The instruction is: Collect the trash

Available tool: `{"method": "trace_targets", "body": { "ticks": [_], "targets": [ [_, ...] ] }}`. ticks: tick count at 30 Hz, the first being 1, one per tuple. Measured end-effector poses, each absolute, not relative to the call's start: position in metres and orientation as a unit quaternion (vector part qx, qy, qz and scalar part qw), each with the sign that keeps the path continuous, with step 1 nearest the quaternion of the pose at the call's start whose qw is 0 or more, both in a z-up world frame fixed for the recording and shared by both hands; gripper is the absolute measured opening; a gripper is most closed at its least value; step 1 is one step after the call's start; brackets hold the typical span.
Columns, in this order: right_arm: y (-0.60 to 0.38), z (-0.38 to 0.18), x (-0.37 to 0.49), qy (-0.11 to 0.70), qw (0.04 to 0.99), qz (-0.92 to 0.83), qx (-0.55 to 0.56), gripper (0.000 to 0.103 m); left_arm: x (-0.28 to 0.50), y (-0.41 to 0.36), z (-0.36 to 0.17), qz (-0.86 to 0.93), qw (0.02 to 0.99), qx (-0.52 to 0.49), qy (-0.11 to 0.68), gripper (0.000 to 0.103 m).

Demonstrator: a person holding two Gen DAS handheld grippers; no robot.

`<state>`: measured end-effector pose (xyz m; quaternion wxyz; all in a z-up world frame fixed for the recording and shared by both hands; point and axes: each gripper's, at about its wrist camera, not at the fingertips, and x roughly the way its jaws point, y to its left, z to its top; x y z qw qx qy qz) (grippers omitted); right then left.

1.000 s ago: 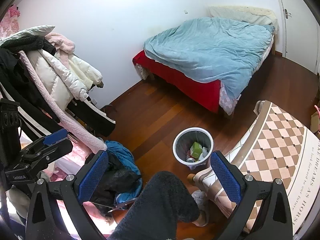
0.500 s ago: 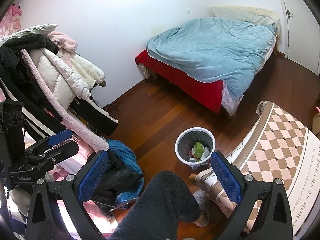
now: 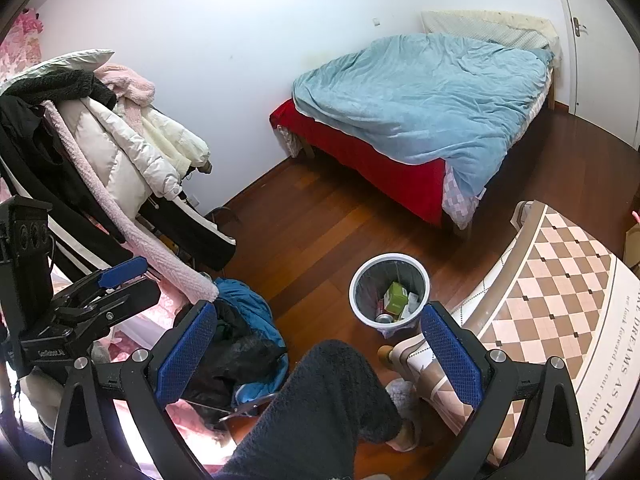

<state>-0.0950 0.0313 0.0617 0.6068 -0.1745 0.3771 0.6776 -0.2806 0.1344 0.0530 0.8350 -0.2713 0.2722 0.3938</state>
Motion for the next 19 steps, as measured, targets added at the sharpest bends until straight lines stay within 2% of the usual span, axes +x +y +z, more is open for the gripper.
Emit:
{"method": "trace_targets", "body": {
  "ticks": [19],
  "targets": [
    [0.0293, 0.0626, -0.0928, 0.377, 0.605, 0.678, -0.178, 0.103, -0.2813, 0.1332, 0.0506, 0.387, 0.838, -0.276, 0.266, 0.103]
  ]
}}
